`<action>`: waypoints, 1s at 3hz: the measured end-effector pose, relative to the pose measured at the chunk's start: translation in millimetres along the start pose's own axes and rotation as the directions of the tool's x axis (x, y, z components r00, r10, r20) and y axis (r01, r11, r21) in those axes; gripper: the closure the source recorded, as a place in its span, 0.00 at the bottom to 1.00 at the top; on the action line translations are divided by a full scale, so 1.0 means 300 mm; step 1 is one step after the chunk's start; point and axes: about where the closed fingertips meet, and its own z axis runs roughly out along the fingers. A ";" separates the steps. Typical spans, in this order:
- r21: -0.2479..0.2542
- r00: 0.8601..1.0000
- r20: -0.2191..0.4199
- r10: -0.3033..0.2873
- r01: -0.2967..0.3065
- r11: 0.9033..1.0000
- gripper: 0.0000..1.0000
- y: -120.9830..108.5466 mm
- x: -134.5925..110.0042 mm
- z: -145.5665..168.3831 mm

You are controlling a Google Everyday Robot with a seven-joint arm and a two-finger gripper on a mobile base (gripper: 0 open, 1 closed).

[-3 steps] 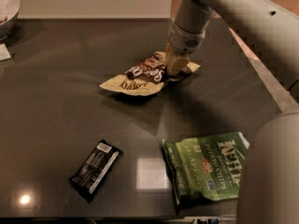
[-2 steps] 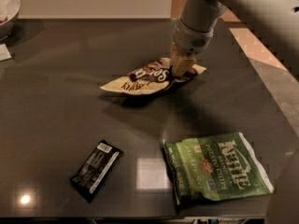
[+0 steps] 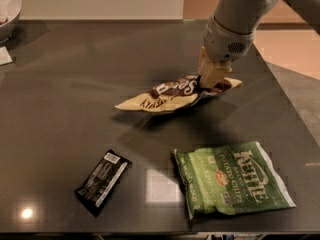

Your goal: Move brown chip bag near green jalapeno chip bag

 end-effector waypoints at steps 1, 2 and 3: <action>-0.014 1.000 -0.004 0.020 -0.020 1.000 0.82 0.087 0.021 -0.032; -0.022 0.998 0.001 0.057 -0.057 0.998 0.58 0.154 0.048 -0.050; -0.030 0.996 0.009 0.083 -0.083 0.996 0.35 0.194 0.064 -0.053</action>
Offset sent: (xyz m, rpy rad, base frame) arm -0.0722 -0.0417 0.0031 0.0071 0.0788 -0.0939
